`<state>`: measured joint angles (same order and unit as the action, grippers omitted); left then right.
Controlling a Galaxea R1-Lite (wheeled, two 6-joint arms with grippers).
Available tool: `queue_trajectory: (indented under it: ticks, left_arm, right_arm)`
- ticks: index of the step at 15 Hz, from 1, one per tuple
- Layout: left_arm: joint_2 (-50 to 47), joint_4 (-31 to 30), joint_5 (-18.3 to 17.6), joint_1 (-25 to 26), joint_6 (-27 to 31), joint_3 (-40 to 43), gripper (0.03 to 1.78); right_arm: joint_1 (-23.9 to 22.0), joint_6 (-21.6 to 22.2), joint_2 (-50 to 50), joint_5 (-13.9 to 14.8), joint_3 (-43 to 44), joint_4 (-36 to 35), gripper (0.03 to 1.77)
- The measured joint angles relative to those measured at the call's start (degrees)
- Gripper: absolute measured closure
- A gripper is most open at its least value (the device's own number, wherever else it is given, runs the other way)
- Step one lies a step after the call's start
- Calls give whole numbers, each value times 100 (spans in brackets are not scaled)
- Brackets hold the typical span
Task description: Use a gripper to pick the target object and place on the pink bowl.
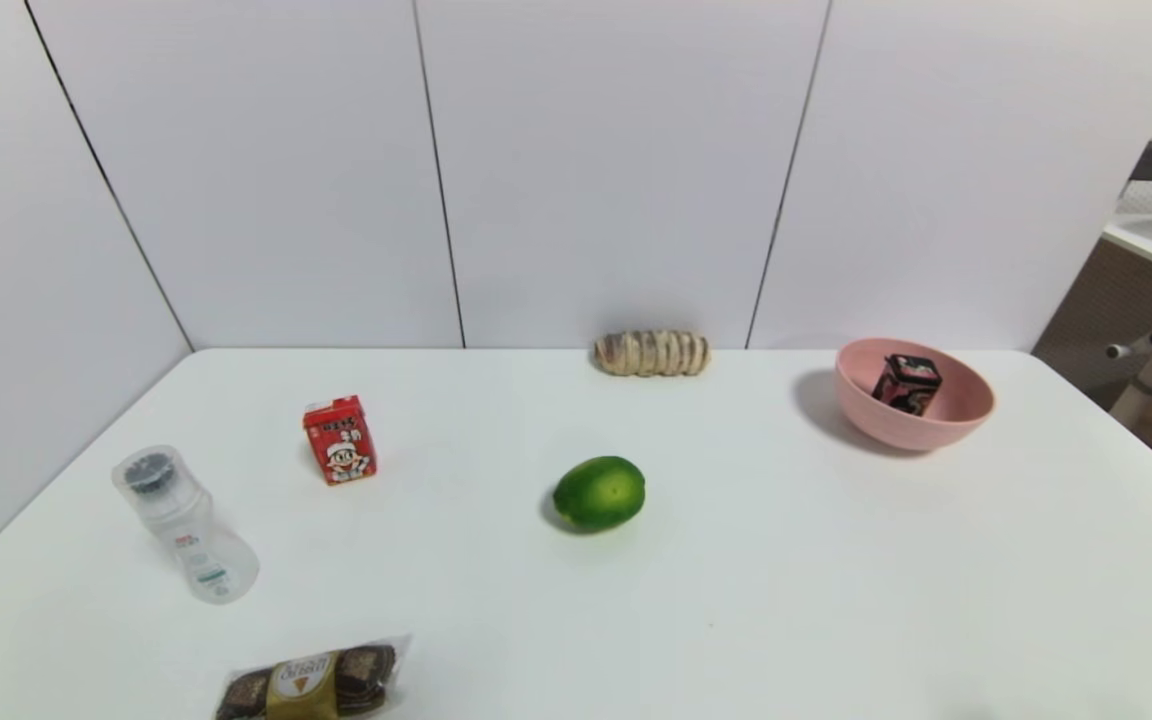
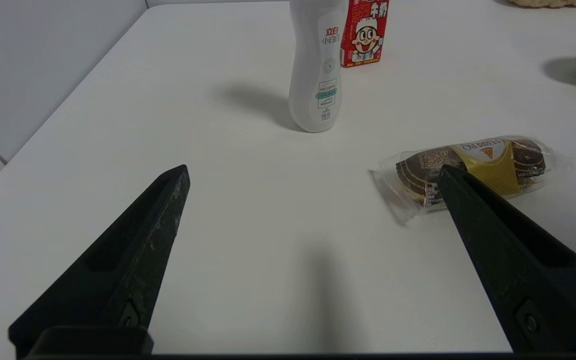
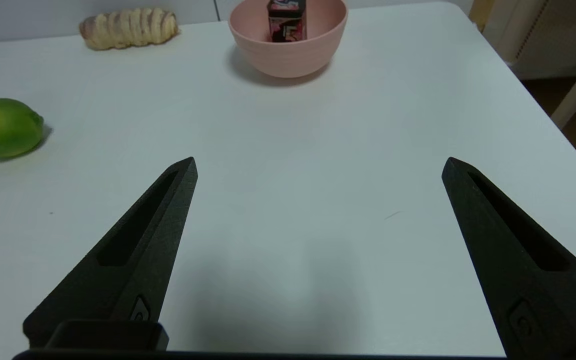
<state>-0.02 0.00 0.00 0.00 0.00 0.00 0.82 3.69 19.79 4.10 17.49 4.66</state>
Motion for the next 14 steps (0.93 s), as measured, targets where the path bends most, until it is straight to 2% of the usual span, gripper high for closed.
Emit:
queue_trajectory:
  ticks: [6,7,8,14]
  left_arm:
    - [0,0,0,2,0,0,3]
    - [0,0,0,2,0,0,3]
    - [0,0,0,2,0,0,3]
    - [0,0,-2,0,0,0,3]
  right_arm:
    - [-84,-349,-1663,-262,-1529,-417,11]
    - [-87,-418,-1779,-410,-1640,-495,11]
    - [-84,-429,-1852,-436,-1694,-495,11]
    - [-82,-411,-1986,-434,-1744,-475,11]
